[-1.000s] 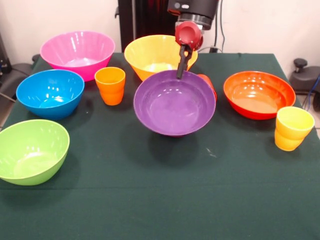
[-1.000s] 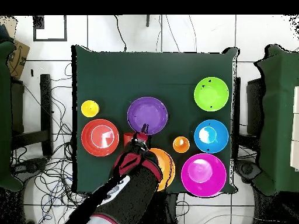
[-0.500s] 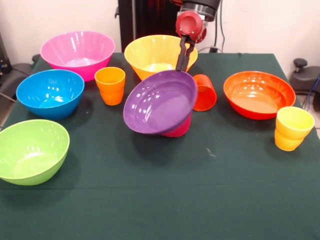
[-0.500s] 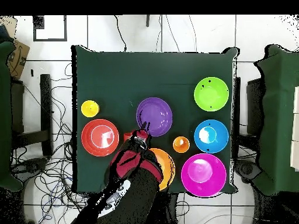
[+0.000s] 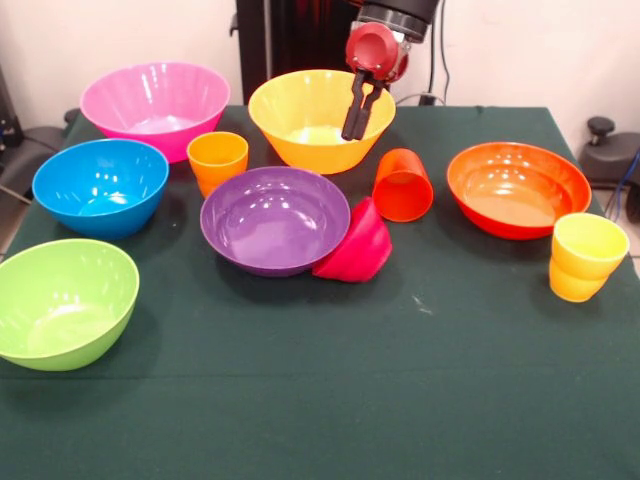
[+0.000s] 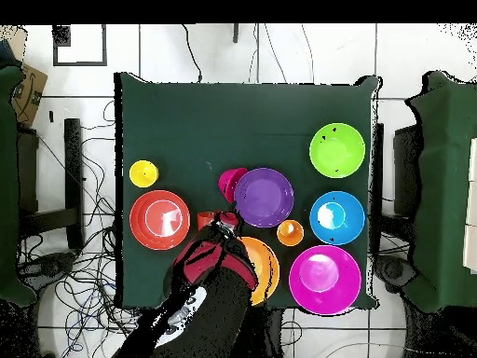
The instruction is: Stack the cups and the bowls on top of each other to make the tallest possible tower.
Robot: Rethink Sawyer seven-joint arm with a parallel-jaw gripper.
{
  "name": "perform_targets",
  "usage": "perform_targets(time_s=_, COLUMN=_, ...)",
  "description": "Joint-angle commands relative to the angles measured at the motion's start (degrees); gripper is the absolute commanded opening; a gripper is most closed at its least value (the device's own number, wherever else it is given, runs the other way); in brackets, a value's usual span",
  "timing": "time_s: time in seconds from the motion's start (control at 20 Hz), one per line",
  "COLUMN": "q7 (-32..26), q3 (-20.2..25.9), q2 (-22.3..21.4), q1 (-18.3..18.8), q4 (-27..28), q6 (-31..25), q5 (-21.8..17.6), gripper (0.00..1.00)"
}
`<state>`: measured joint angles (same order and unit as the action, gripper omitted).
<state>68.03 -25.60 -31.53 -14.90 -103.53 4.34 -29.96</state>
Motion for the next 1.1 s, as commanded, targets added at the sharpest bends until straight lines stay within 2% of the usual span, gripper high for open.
perform_targets(time_s=0.05, q7=7.37, q3=8.59, q2=1.75, q1=0.12, q4=1.87, q6=-9.26, q5=2.14, gripper=1.00)
perform_targets(time_s=0.85, q7=7.93, q3=9.84, q2=0.61, q1=1.09, q4=1.35, q6=-9.88, q5=1.82, gripper=1.00)
perform_targets(time_s=1.1, q7=8.42, q3=12.08, q2=-0.43, q1=2.74, q4=0.76, q6=-9.55, q5=2.43, gripper=1.00)
